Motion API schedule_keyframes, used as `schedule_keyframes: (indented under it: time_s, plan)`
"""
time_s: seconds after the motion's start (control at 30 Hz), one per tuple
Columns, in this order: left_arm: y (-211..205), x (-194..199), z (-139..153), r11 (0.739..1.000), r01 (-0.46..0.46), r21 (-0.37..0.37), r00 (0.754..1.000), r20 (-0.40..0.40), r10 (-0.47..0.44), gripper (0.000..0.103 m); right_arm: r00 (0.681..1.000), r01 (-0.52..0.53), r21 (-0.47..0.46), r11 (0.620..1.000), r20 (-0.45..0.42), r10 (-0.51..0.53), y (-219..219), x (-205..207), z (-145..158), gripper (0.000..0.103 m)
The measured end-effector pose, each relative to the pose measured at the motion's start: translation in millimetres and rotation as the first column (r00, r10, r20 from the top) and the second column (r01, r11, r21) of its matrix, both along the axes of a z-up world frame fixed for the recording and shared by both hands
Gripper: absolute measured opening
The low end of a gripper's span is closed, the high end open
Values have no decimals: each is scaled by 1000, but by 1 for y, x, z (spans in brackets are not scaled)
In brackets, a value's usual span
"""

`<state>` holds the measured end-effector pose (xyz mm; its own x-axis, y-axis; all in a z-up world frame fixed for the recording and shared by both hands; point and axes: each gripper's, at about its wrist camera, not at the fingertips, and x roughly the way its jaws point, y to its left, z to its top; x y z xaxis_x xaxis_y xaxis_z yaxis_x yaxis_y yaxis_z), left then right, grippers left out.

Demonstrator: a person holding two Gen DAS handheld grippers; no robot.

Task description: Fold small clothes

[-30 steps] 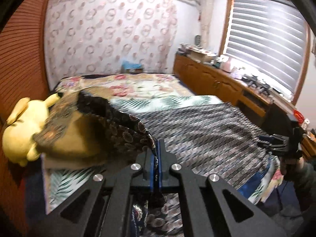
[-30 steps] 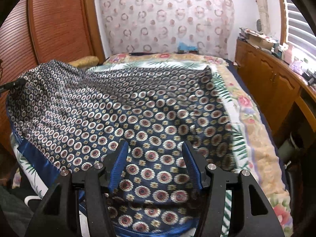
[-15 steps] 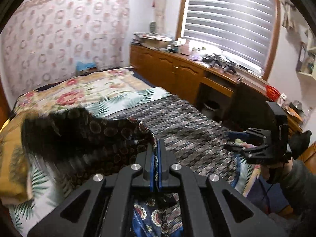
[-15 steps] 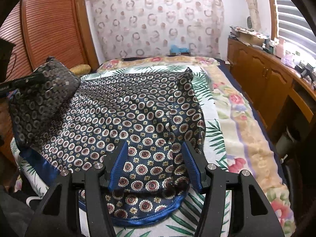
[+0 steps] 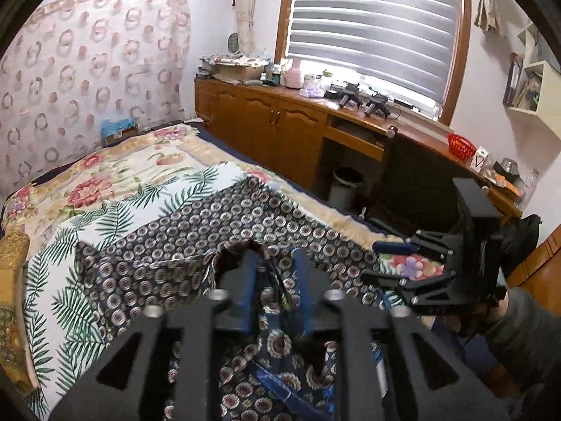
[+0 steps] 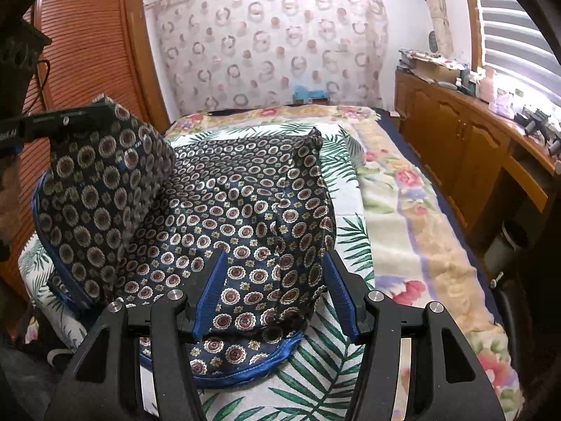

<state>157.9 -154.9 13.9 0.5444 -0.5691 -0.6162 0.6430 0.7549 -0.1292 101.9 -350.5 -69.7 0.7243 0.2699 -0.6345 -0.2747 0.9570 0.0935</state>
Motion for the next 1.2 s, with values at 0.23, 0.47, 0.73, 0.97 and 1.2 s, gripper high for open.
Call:
schedule_keyframes:
  time_s: [0.23, 0.47, 0.73, 0.97, 1.2]
  plan:
    - [23, -11, -5, 1000, -26, 17, 1000, 11, 26, 48, 1000, -1, 1, 1000, 1, 1, 5, 5, 2, 58]
    - [67, -19, -21, 993, -114, 29, 993, 19, 114, 57, 999, -31, -17, 999, 8, 31, 21, 15, 8, 58]
    - [118, -26, -43, 974, -223, 24, 975, 0, 223, 58, 996, -93, -49, 994, 5, 94, 54, 40, 11, 58]
    - [146, -34, -59, 959, -282, 18, 959, -17, 282, 58, 987, -163, -83, 983, 1, 164, 92, 62, 13, 58]
    - [156, -38, -72, 953, -302, 22, 952, -31, 303, 58, 968, -249, -119, 961, -45, 246, 124, 73, 3, 58]
